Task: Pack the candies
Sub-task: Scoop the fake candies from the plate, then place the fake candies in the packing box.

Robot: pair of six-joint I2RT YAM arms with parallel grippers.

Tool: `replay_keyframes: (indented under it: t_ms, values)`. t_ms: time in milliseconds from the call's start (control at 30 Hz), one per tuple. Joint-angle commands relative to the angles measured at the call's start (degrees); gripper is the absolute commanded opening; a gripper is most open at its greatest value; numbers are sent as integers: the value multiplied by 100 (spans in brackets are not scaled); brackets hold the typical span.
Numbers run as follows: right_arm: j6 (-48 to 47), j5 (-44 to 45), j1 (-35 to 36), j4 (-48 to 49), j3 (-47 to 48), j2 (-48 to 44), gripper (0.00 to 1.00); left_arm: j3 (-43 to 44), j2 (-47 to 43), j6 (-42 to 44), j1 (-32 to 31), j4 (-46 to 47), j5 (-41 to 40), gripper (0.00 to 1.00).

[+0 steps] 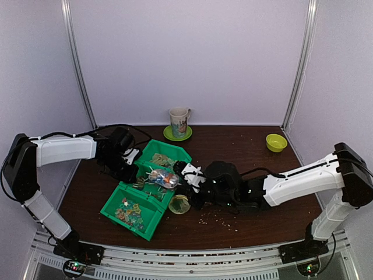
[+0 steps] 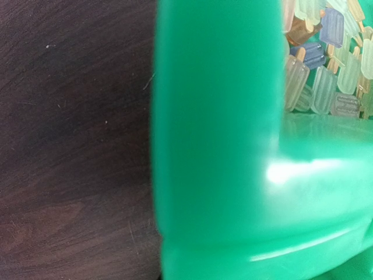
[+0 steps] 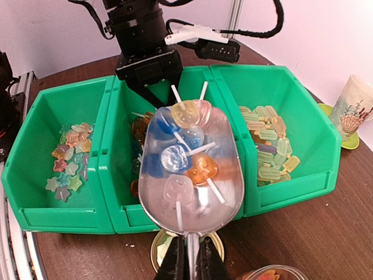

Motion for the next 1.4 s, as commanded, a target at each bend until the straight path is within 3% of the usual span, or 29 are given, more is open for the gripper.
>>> replay_keyframes:
  t_ms: [0, 233, 467, 900, 1100, 1367]
  values:
    - [-34, 172, -88, 718, -408, -464, 0, 344, -90, -90, 39, 359, 238, 0]
    - [-21, 252, -154, 1208, -1057, -960, 0, 357, -97, -91, 42, 356, 233, 0]
    - [60, 644, -169, 496, -1416, -1638, 0, 365, -127, -99, 44, 321, 245, 0]
    - [874, 1161, -168, -1846, -1698, -2787, 0, 365, -224, -109, 65, 295, 256, 0]
    - [1208, 1210, -154, -2997, -1461, -2826, 0, 369, -231, -108, 61, 296, 258, 0]
    - [1420, 1149, -96, -3841, -1108, -2755, 0, 364, -252, -108, 61, 286, 232, 0]
